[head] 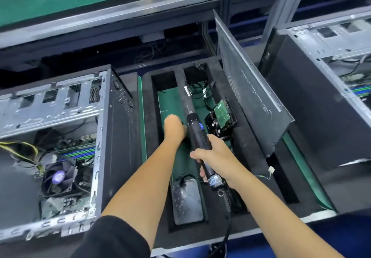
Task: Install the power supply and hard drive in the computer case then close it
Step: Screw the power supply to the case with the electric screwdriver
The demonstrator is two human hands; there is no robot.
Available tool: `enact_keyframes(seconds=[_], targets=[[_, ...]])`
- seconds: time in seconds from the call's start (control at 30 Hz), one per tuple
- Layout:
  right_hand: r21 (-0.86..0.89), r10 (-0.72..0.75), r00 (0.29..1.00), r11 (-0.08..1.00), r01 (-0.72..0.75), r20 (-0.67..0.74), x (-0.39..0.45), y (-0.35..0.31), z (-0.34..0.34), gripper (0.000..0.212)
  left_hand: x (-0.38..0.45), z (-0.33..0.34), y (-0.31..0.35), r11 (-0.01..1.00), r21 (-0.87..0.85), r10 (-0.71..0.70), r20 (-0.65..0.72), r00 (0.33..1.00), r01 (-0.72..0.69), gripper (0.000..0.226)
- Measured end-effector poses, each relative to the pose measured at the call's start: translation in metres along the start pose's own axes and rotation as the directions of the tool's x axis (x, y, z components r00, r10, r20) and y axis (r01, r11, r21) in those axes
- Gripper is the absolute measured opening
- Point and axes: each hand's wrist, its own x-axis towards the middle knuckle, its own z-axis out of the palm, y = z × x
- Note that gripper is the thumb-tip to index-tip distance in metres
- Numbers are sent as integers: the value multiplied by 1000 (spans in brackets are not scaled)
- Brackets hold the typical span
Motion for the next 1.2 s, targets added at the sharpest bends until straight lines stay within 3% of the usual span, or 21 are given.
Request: enact_keyframes(seconds=[0.07,0.17,0.2,0.3,0.4,0.5,0.57,0.67,0.87,1.0,1.2], targets=[[13,-40,999,999,40,-2,-5,-10,4,38,0,-31,16,989,-143,30,-63,998,-39,38],[29,-129,992,991,129,10,-15,-29,16,29,-7,-79,33,894,-420,69,-218,973,-158,22],[34,-161,987,987,160,8,-19,-34,22,27,-11,-94,36,837,-515,59,-250,966,-185,22],[40,-205,979,978,205,10,-34,-49,41,53,-25,-139,34,563,-813,6,-173,985,-147,26],[72,-300,953,952,296,51,-56,-62,67,28,-46,-177,20,462,-874,62,-140,988,-153,17],[62,-342,938,939,339,54,-78,-70,103,33,-70,-210,-3,355,-925,39,-132,990,-137,18],[62,-352,933,936,348,76,-91,-76,129,43,-88,-231,-24,189,-974,60,-118,991,-127,16],[57,-398,913,917,395,85,-111,-81,183,35,-121,-265,-68,0,-989,89,-150,985,-151,6],[112,-427,897,903,415,117,-141,-75,304,28,-174,-318,-171,-52,-985,60,-167,984,-164,19],[93,-393,912,919,383,120,-152,-63,374,38,-194,-335,-244,-127,-987,33,-103,994,-98,14],[62,-368,924,930,363,103,-162,-43,437,25,-202,-331,-315,-97,-995,5,-15,1000,-14,9]])
